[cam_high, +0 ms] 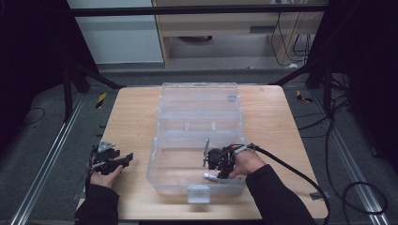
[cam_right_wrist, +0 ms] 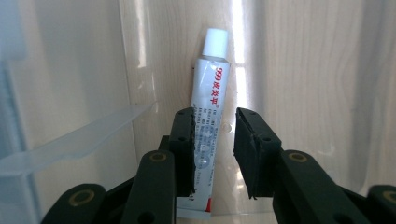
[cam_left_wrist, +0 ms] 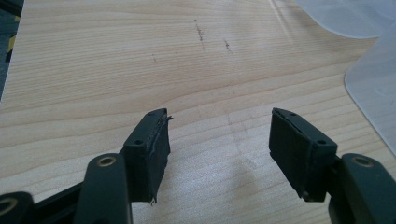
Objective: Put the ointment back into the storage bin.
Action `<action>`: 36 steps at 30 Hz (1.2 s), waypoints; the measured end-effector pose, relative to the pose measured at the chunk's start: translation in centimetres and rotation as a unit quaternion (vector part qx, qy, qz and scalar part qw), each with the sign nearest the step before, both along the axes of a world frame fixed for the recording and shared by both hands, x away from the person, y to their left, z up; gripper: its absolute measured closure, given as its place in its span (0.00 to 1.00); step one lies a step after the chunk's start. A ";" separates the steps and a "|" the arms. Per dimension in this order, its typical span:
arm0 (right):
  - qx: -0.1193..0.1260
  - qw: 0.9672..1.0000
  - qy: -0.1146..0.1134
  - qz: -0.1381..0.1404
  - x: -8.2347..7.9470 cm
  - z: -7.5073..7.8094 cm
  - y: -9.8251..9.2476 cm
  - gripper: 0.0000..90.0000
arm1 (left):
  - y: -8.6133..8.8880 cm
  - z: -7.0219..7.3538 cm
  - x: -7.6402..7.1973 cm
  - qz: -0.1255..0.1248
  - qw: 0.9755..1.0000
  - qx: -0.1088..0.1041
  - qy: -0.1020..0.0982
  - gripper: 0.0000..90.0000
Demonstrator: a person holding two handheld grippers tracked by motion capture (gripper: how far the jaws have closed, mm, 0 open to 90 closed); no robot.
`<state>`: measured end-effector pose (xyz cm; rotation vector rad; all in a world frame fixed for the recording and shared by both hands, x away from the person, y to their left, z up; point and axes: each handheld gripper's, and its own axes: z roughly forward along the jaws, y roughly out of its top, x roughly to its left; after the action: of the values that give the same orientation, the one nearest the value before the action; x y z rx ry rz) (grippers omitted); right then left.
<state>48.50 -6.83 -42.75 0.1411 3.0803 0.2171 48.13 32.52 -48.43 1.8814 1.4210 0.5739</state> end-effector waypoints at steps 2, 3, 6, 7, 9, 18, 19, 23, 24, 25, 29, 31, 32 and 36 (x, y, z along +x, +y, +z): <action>0.011 1.000 -0.002 -0.009 -0.1 0.5 -0.2 0.75 | 0.0 0.0 0.0 -0.001 1.000 0.001 0.000 0.42; 0.018 1.000 -0.006 -0.005 0.0 0.8 -0.4 0.72 | 0.0 0.0 0.0 0.000 1.000 0.001 0.000 0.42; 0.042 0.999 -0.014 -0.020 -0.1 1.8 -0.9 0.68 | 0.0 0.0 0.0 -0.001 1.000 0.001 0.000 0.42; 0.042 0.999 -0.014 -0.020 -0.1 1.8 -0.9 0.68 | 0.0 0.0 0.0 -0.001 1.000 0.001 0.000 0.42; 0.081 0.996 -0.024 -0.040 -0.2 3.0 -1.6 0.64 | 0.0 0.0 0.0 0.000 1.000 0.001 0.000 0.42; 0.180 0.977 -0.059 -0.101 -0.7 5.6 -4.2 0.53 | 0.0 0.0 0.0 -0.001 1.000 -0.001 0.000 0.42; 0.188 0.974 -0.069 -0.111 -0.8 5.8 -4.6 0.53 | 0.0 0.0 0.0 -0.001 1.000 -0.001 0.000 0.42; 0.236 0.958 -0.094 -0.135 -0.9 6.5 -6.1 0.49 | 0.0 0.0 0.0 0.000 1.000 -0.002 0.001 0.42; 0.250 0.953 -0.098 -0.141 -0.9 6.7 -6.5 0.49 | 0.0 0.0 0.0 0.000 1.000 -0.002 0.001 0.42; 0.264 0.948 -0.100 -0.148 -1.0 6.9 -6.9 0.48 | 0.0 0.0 0.0 -0.001 1.000 -0.001 0.001 0.42; 0.301 0.931 -0.116 -0.168 -1.3 7.5 -8.3 0.43 | 0.0 0.1 0.0 -0.001 1.000 -0.001 0.000 0.43; 0.322 0.921 -0.125 -0.181 -1.5 7.8 -9.0 0.43 | 0.0 0.1 0.0 -0.001 1.000 -0.001 0.000 0.43; 0.335 0.914 -0.131 -0.190 -1.7 7.9 -9.5 0.41 | 0.0 0.1 0.0 0.000 1.000 -0.003 -0.001 0.43; 0.369 0.889 -0.161 -0.219 -2.0 8.1 -11.1 0.36 | 0.0 0.1 -0.1 0.000 1.000 -0.003 0.000 0.43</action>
<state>46.53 -17.97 -34.60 0.7246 2.3883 1.2192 48.06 32.50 -48.35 1.8772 1.4205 0.5684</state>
